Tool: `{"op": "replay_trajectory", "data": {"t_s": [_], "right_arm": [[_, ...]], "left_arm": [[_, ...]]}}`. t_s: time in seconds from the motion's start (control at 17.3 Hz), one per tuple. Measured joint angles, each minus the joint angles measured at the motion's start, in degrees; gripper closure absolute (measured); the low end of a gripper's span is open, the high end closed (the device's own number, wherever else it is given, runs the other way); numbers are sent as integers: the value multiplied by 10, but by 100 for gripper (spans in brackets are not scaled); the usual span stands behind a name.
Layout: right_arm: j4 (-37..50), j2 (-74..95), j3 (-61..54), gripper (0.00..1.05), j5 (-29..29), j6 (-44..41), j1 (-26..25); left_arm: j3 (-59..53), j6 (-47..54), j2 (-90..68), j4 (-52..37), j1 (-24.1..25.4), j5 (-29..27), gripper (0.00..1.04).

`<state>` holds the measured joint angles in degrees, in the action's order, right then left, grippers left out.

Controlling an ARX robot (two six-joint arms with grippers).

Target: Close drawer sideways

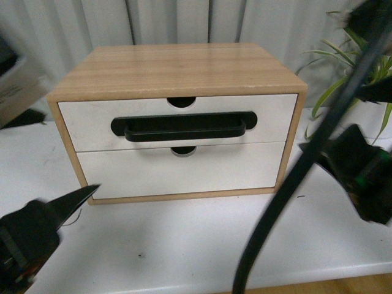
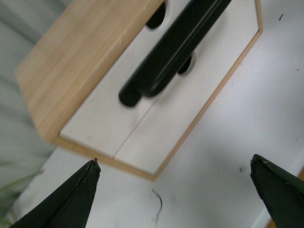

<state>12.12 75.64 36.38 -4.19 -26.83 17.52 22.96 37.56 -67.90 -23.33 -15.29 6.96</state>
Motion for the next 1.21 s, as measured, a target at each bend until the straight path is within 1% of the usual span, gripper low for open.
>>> {"op": "replay_trajectory", "data": {"t_s": [0.12,0.23,0.29,0.35,0.4,0.52,0.64,0.69,0.75,0.81,0.87,0.93,0.98,1.04,1.1,1.21], "right_arm": [[-12,-128,-93,6,45,37,2],[-47,-261,-166,6,101,87,20],[-79,-322,-194,6,123,113,20],[-100,-373,-214,6,139,139,21],[-62,-415,-239,6,164,163,19],[-12,-432,-256,6,210,168,10],[-14,-431,-257,6,211,169,9],[1,-430,-260,7,212,172,9],[90,-432,-290,17,211,200,1],[120,-450,-312,26,201,223,-14],[115,-469,-322,37,185,239,-35],[104,-486,-325,47,174,248,-49],[96,-502,-328,56,160,252,-61],[89,-514,-330,65,149,256,-70],[75,-527,-334,76,135,258,-81],[58,-553,-341,94,120,259,-99]], "left_arm": [[-83,-58,149,47,43,-2,7],[-135,-118,310,132,100,15,7],[-155,-150,390,185,127,31,7],[-172,-174,460,219,155,41,7],[-189,-211,515,233,186,60,7],[-205,-238,540,238,204,61,7],[-205,-243,540,238,202,66,7],[-205,-245,540,235,202,64,7],[-223,-279,556,169,173,0,16],[-223,-312,574,134,151,-41,25],[-222,-335,595,135,151,-59,36],[-222,-350,630,205,151,-71,45],[-223,-359,664,244,154,-69,54],[-222,-362,673,224,154,-69,63],[-223,-366,674,235,154,-70,74],[-223,-371,674,237,153,-70,92]]}}
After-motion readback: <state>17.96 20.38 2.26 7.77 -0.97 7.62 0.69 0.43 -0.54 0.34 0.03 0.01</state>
